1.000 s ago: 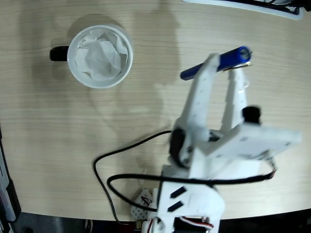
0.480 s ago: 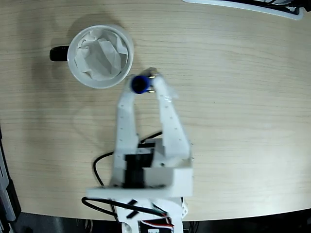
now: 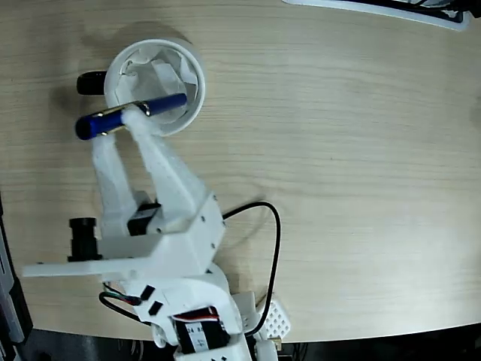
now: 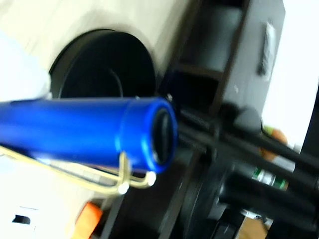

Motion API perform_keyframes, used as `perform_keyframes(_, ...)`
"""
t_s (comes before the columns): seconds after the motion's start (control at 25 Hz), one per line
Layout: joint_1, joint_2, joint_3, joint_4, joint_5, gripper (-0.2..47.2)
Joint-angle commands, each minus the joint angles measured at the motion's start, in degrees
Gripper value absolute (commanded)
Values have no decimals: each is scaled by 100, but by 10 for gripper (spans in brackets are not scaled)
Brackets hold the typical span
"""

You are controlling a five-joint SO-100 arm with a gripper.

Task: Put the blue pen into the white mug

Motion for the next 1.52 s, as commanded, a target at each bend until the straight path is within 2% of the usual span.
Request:
perform_keyframes(0.0,-211,-97,53,-413,-70,1)
perform_keyframes(0.32,-369,-773,105,-826,-26,1)
perform_keyframes(0.76,-369,-1011,694,-888,-26,3)
perform_keyframes(0.84,-369,-1020,703,-888,-26,74)
perform_keyframes(0.92,-360,-1028,703,-888,-18,98)
perform_keyframes(1.0,-343,-1028,703,-888,44,142)
perform_keyframes(1.16,-325,-1028,703,-905,378,189)
perform_keyframes(1.24,-325,-940,703,-993,1055,195)
perform_keyframes(1.36,-237,-606,712,-1090,2514,190)
perform_keyframes(1.48,-70,-211,712,-1099,3630,49)
